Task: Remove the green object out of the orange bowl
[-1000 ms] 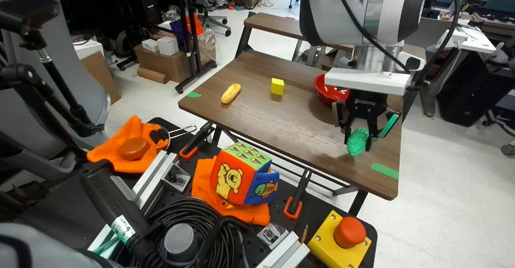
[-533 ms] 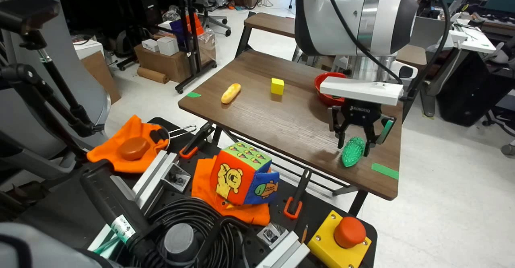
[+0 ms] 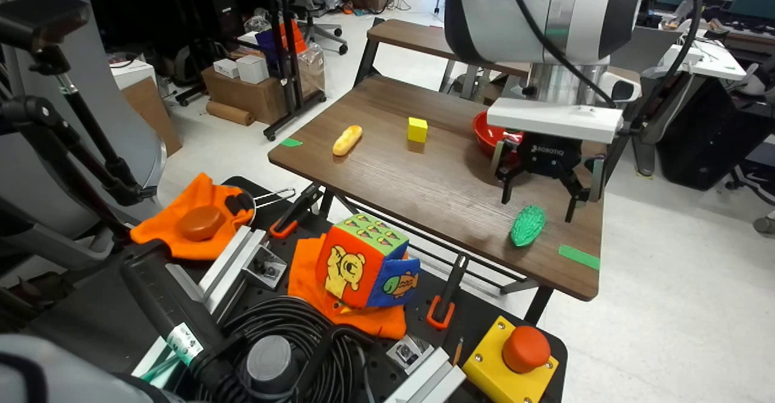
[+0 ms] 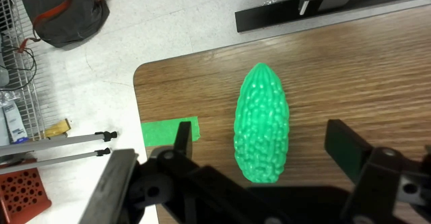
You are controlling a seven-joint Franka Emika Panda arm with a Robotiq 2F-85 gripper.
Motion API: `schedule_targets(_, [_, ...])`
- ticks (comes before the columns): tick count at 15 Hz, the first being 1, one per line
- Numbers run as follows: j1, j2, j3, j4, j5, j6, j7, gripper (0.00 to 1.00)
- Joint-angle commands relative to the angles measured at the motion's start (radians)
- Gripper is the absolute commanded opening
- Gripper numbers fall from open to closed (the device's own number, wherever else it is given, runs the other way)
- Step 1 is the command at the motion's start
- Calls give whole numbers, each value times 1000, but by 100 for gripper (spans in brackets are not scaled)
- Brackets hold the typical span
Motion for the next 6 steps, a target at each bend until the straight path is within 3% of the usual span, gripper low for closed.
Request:
schedule_targets(1, [-6, -44, 9, -23, 4, -12, -7, 100])
schedule_targets(6, [-9, -136, 16, -91, 10, -24, -16, 100])
